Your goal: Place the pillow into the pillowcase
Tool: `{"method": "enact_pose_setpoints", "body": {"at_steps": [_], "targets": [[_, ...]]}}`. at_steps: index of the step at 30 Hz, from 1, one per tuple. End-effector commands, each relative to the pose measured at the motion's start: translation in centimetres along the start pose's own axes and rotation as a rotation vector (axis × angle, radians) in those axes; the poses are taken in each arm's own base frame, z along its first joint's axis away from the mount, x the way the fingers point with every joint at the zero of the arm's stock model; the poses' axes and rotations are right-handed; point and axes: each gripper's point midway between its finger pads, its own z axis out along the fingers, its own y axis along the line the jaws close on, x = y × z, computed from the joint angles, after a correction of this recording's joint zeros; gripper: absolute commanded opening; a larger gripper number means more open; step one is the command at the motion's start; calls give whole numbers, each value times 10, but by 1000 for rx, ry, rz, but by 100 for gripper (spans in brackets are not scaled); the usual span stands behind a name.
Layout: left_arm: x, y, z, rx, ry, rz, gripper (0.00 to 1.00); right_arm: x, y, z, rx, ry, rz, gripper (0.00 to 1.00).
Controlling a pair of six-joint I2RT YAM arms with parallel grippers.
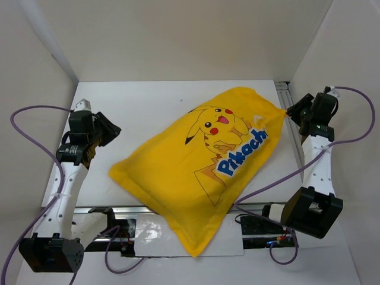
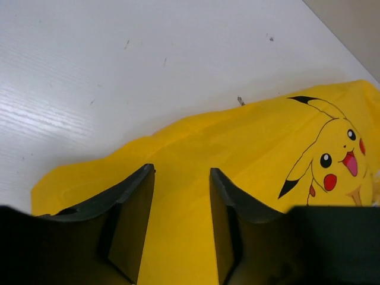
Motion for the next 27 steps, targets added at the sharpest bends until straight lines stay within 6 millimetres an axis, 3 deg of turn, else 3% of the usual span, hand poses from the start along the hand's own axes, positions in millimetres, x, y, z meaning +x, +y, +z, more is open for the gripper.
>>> {"method": "enact_pose_setpoints", "body": {"at_steps": [1, 2, 6, 10, 15, 19, 23, 26, 27], "targets": [[5, 7, -9, -39, 8, -27, 56, -16, -12, -14, 110, -32, -21, 85], [6, 7, -12, -45, 16, -27, 59, -15, -15, -14, 136, -35, -25, 100], [24, 13, -4, -83, 109, -38, 66, -14, -23, -17, 172, -43, -25, 100], [46, 14, 1, -71, 181, -17, 68, -8, -12, -16, 130, -20, -43, 100], [104, 15, 8, -62, 334, 45, 66, -1, 2, -13, 118, -9, -103, 100], [131, 15, 13, -99, 390, 112, 65, 4, 26, -13, 59, -8, -155, 100], [109, 0, 9, -126, 307, 145, 70, 15, 50, -14, -75, 4, -201, 100], [75, -26, 2, -73, 209, 153, 99, 24, 65, -15, -166, 29, -229, 100], [69, -30, 0, -70, 190, 151, 99, 24, 65, -15, -166, 29, -229, 100]]}}
